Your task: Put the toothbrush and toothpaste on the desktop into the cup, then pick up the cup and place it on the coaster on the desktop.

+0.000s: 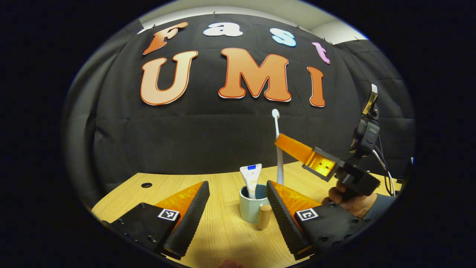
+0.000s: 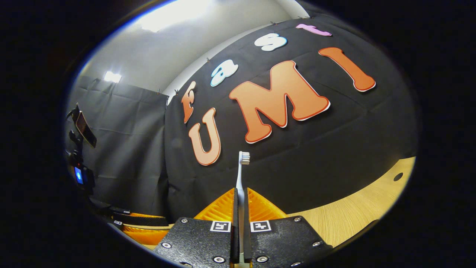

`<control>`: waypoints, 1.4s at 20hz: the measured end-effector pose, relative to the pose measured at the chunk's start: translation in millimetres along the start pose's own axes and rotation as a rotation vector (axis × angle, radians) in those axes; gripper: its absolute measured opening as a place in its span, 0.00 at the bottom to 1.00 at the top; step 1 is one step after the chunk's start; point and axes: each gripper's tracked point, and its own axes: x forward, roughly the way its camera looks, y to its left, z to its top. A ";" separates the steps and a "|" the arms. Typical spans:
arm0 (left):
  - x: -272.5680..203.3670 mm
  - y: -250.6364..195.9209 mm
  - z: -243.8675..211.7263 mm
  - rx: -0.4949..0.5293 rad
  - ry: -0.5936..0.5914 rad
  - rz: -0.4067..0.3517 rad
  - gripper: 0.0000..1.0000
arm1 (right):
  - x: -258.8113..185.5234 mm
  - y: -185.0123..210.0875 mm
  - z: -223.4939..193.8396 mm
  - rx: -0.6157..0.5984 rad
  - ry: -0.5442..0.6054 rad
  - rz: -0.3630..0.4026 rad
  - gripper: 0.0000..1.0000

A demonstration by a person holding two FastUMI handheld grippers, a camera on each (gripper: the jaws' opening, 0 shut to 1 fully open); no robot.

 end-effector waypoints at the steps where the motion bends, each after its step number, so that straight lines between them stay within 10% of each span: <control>1: -1.5 2.1 0.2 0.003 -0.002 0.003 0.99 | 3.6 -3.7 -5.8 -0.001 0.005 -0.011 0.05; 20: -2.8 22.8 -20.7 -0.058 0.047 0.048 0.98 | 5.5 -8.8 -43.3 -0.047 0.122 -0.023 0.10; 28: -0.2 10.7 -15.4 -0.095 0.083 0.023 0.98 | -20.2 1.3 -9.2 -0.061 0.135 0.037 0.35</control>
